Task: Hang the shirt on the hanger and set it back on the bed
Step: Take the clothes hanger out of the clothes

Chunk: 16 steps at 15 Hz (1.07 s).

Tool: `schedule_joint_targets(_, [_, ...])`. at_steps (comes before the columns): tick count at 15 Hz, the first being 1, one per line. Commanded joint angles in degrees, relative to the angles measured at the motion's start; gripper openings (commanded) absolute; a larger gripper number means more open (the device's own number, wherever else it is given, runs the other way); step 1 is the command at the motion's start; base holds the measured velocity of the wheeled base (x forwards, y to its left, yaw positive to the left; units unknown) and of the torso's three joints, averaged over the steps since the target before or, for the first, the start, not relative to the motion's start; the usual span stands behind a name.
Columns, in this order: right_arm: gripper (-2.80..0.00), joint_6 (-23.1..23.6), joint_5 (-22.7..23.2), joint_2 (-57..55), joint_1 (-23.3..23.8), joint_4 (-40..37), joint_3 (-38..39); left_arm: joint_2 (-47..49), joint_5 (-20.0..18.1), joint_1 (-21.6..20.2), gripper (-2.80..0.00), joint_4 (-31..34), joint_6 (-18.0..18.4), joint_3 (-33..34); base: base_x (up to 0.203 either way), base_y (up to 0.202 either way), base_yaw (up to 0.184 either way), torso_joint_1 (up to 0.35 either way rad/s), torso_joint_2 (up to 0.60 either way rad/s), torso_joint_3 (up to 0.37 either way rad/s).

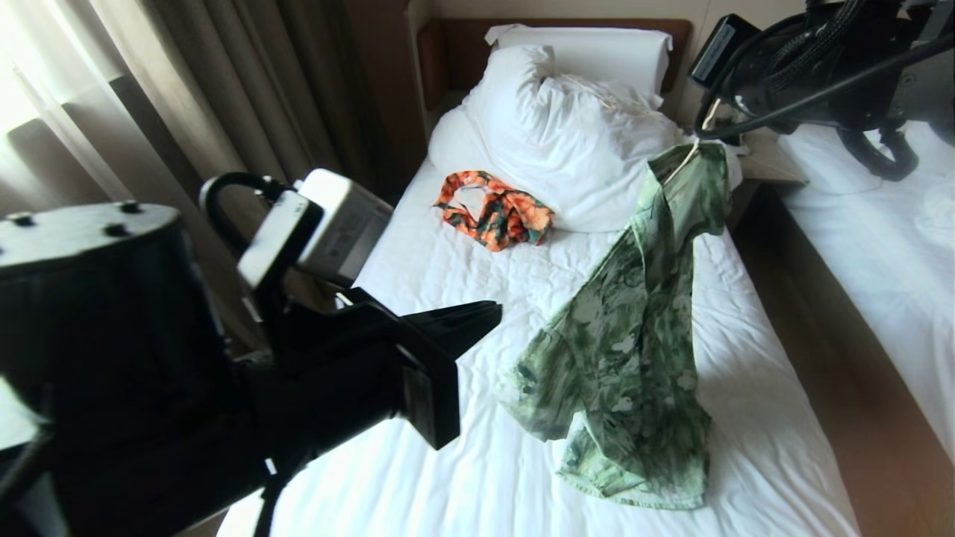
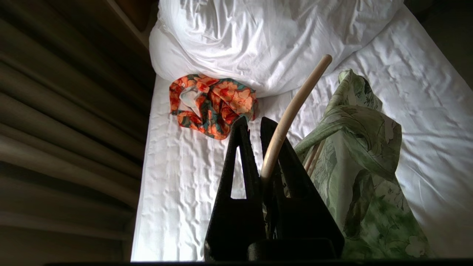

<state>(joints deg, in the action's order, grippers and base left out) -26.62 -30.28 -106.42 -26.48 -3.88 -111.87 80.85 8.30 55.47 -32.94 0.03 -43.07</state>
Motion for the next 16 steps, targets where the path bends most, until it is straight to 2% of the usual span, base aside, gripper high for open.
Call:
schedule_joint_targets(1, [-2.80, -0.2, -0.2, -2.2, 0.0, 0.5, 0.0, 9.0, -0.4, 1.8, -2.80, -1.1, -1.1, -3.1, 0.000, 0.000, 0.000, 0.000, 0.00, 0.000])
schedule_joint_targets(5, [-2.80, -0.2, -0.4, -4.8, 0.2, 2.4, 0.0, 19.2, -0.8, 6.8, -2.80, -2.4, -3.9, -9.1, 0.000, 0.000, 0.000, 0.000, 0.00, 0.000])
schedule_joint_targets(11, [-2.80, -0.4, 0.0, -6.2, 0.2, 2.4, 0.3, 31.7, -0.7, 8.3, -2.80, -3.4, -6.3, -19.6, 0.000, 0.000, 0.000, 0.000, 0.00, 0.000])
schedule_joint_targets(12, [-2.80, -0.6, 0.0, -6.0, 0.2, 2.3, 0.3, 32.8, -0.6, 8.3, 0.00, -4.7, -6.3, -20.4, 0.000, 0.000, 0.000, 0.000, 0.00, 0.000])
schedule_joint_targets(16, [-2.80, -2.9, 0.4, -4.9, 0.2, -0.2, 0.4, 35.9, -0.3, 7.2, 0.00, -8.7, -6.3, -22.9, 0.000, 0.000, 0.000, 0.000, 0.00, 0.000])
